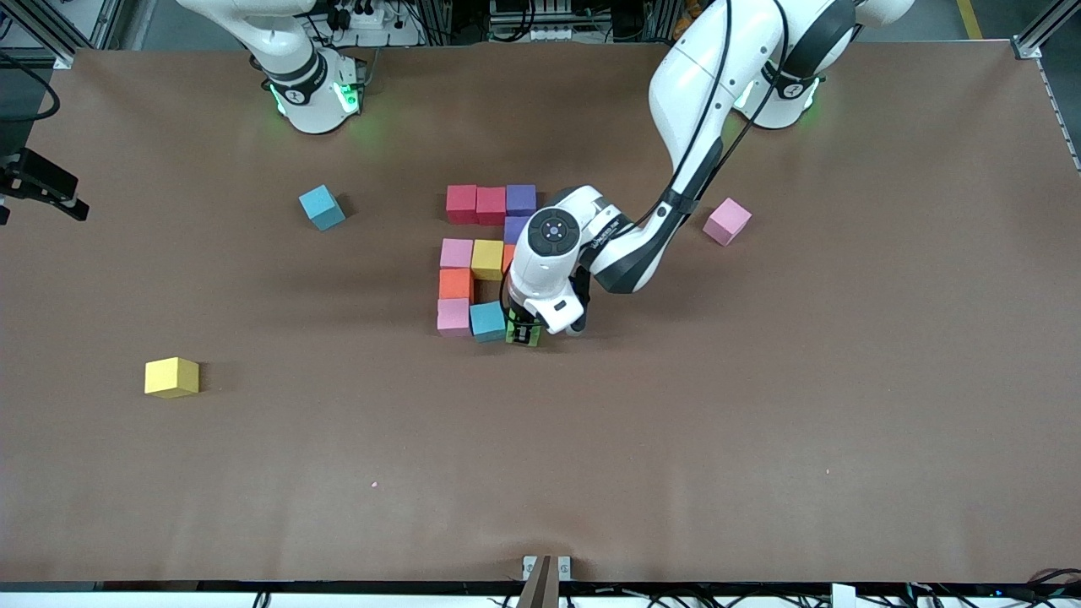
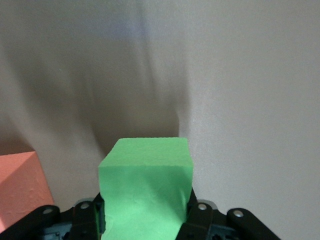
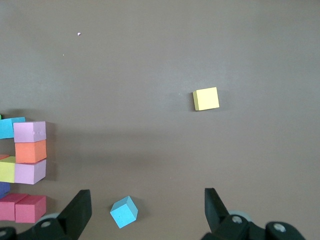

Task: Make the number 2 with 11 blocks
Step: 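Carry the green cube with the left gripper to the figure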

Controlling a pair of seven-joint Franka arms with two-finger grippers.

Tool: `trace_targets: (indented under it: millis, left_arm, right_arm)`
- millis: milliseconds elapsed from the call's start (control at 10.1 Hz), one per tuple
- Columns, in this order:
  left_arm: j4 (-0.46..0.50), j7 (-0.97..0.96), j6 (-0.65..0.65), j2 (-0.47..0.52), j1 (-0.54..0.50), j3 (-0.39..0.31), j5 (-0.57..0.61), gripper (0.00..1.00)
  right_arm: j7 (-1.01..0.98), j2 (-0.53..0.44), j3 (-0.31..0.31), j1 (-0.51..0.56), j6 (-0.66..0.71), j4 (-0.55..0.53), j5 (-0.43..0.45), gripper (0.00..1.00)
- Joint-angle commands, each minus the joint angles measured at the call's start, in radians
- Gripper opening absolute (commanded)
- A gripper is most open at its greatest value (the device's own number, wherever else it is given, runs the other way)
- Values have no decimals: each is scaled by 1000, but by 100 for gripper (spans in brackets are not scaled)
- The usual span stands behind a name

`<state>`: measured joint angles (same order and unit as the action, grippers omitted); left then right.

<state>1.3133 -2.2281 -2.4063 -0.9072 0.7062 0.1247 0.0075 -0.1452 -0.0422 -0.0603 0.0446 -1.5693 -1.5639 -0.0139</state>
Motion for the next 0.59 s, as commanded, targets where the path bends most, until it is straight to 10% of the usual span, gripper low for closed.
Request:
trace_targets:
  millis: [0, 495]
  left_arm:
    - [-58, -36, -14, -41, 36, -37, -20, 3]
    - [-71, -91, -1, -55, 48, -34, -23, 6]
  right_arm:
    - [-1, 1, 2, 0, 11, 8, 8, 100]
    - [-1, 1, 2, 0, 12, 8, 8, 100]
